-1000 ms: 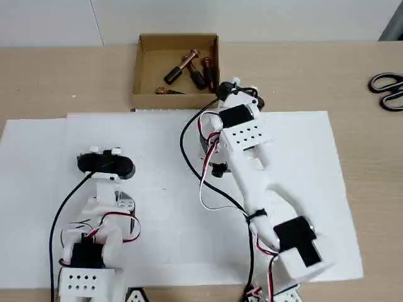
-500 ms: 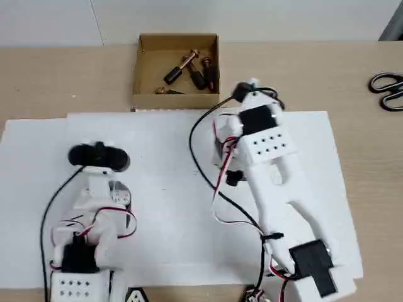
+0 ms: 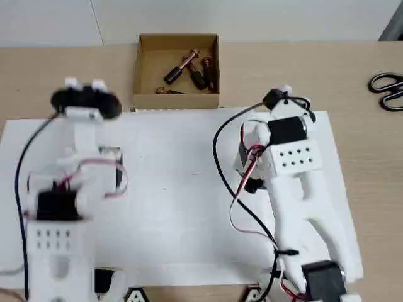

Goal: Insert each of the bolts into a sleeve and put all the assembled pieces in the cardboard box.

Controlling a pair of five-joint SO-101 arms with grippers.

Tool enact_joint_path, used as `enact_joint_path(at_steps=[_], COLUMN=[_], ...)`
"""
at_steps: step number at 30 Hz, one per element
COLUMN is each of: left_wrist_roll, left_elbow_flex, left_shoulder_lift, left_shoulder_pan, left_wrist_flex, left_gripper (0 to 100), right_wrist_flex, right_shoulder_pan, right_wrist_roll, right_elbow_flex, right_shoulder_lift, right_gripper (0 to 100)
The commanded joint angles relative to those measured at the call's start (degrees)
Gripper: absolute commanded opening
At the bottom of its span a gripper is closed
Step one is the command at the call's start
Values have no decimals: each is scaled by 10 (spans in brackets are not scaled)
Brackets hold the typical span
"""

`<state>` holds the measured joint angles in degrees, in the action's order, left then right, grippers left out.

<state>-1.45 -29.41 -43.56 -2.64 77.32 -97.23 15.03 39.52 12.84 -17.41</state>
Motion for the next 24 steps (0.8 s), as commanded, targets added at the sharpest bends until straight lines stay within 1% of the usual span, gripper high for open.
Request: enact_joint_path(at_steps=[1, 3, 4, 7, 9, 14, 17, 21, 24], left_wrist_roll=[0, -10, -40, -218, -322, -516, -578, -615, -649], left_elbow_flex=[102, 127, 136, 148, 153, 155, 159, 159, 157], left_shoulder_lift=[74, 108, 126, 172, 200, 257, 279, 295, 309], left_shoulder_pan=[-1, 3, 1, -9, -10, -34, -68, -106, -122], left_wrist_flex=[0, 2, 1, -1, -1, -1, -5, -14, -14], left_gripper=[6, 6, 6, 6, 6, 7, 7, 7, 7], right_wrist_flex=[-2, 1, 8, 32, 48, 82, 98, 100, 100], right_shoulder_pan=[-7, -20, -29, -68, -89, -127, -136, -136, -136], right_wrist_roll=[-4, -4, -5, -7, -23, -38, -38, -38, -38], right_elbow_flex=[19, 33, 41, 72, 92, 123, 132, 132, 132], right_shoulder_lift=[-51, -68, -76, -95, -103, -119, -124, -124, -124], right_gripper=[2, 2, 2, 2, 2, 2, 2, 2, 2])
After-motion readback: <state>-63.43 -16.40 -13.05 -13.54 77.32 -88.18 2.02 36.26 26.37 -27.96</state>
